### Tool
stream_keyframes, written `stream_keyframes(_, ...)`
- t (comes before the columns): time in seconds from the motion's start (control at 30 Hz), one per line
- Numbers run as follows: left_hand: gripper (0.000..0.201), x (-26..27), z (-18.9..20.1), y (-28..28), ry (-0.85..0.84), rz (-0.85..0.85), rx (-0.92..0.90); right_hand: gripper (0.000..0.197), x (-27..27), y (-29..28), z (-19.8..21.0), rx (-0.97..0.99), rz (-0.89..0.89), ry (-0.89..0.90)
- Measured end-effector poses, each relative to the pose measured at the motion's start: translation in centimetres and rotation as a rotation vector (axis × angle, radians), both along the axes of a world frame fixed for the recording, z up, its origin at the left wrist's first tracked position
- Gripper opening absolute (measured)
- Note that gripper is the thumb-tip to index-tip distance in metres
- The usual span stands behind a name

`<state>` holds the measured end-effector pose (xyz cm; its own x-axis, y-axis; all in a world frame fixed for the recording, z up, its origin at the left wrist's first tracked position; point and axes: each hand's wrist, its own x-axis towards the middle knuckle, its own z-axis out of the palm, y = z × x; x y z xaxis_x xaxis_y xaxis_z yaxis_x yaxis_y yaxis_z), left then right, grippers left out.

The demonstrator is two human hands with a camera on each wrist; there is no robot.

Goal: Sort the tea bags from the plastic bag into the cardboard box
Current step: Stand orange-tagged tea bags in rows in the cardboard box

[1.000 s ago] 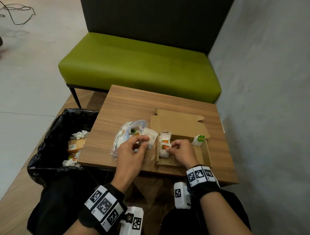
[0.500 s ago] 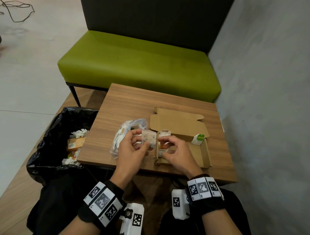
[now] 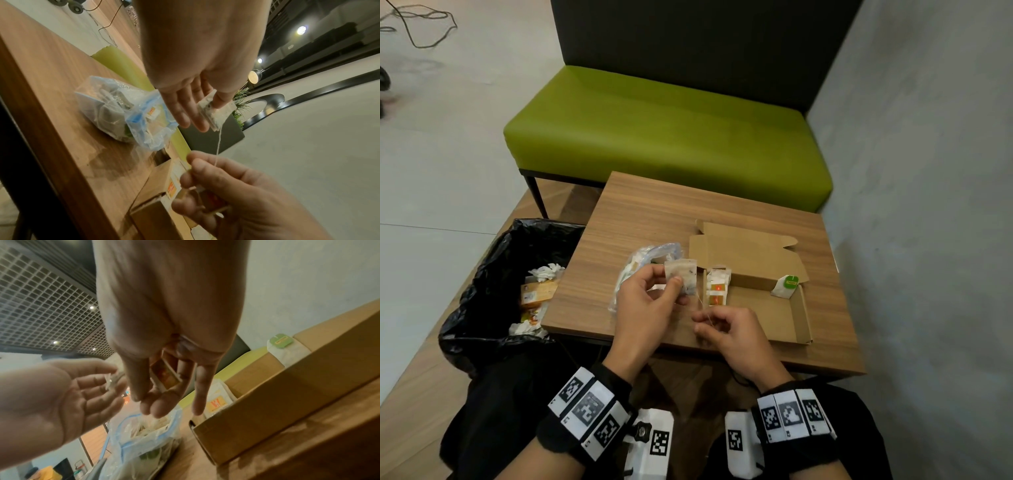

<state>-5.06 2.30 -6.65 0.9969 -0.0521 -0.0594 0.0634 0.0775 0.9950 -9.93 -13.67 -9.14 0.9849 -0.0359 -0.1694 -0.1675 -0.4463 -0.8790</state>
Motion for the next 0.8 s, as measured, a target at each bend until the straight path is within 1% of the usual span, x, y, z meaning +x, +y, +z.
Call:
stream_keyframes(0.07, 0.004, 0.2, 0.0, 0.3, -0.020, 0.030, 0.039, 0.016, -0.8, -0.1, 0.1, 0.075, -0.018, 0.021)
stream_keyframes(0.23, 0.004, 0.4, 0.0, 0.6, -0.005, 0.063, 0.057, 0.015, -2.0, 0.0, 0.5, 0.137, -0.002, 0.032)
stream_keyframes(0.33, 0.007, 0.4, 0.2, 0.4, 0.035, 0.064, 0.021, 0.014, -2.2, 0.8, 0.6, 0.184, 0.040, 0.084)
stream_keyframes(0.4, 0.009, 0.2, 0.5, 0.2, 0.089, 0.037, -0.027, 0.008, -2.0, 1.2, 0.3, 0.249, -0.002, 0.095)
stream_keyframes(0.5, 0.016, -0.3, 0.8, 0.0, 0.175, 0.001, -0.098, 0.006, -1.6, 1.4, -0.3, 0.307, -0.124, 0.062)
stream_keyframes(0.57, 0.020, -0.6, 0.9, -0.1, 0.200, -0.022, -0.121, 0.008, -1.4, 1.5, -0.6, 0.303, -0.168, 0.028)
stream_keyframes(0.67, 0.019, -1.0, 0.9, -0.3, 0.219, -0.061, -0.135, 0.010, -1.1, 1.6, -1.1, 0.279, -0.216, -0.051)
stream_keyframes(0.8, 0.020, -1.3, 0.8, -0.5, 0.230, -0.095, -0.103, 0.028, -0.9, 1.5, -1.3, 0.269, -0.237, -0.130)
